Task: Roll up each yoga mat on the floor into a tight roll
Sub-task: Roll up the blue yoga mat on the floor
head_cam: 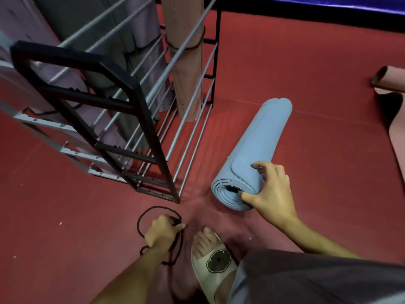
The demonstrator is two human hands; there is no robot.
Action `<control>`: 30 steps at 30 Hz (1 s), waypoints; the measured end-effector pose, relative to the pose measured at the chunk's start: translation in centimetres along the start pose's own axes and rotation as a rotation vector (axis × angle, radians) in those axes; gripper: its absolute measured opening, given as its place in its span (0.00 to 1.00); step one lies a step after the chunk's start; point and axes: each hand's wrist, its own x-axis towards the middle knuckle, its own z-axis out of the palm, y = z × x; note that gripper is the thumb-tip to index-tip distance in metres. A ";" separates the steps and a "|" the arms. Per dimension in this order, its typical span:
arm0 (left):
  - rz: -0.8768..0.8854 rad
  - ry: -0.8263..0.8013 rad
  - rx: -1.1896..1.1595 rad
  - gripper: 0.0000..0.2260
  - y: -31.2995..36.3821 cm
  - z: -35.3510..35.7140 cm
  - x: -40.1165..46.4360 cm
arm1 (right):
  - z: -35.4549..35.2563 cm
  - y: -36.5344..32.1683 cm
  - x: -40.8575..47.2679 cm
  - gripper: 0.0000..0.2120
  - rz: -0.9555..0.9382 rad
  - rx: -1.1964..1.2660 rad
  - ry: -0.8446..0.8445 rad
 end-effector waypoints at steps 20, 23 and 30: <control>0.133 0.087 -0.215 0.13 1.6 -5.0 -4.0 | -4.6 -0.2 -0.4 0.36 0.052 -0.038 -0.038; 0.209 0.102 -0.258 0.13 3.2 -7.3 -5.6 | -6.0 0.0 -0.2 0.36 0.049 -0.042 -0.042; 0.518 0.026 -0.385 0.13 14.0 -12.0 -9.9 | -10.3 -0.1 0.8 0.35 -0.016 -0.115 0.016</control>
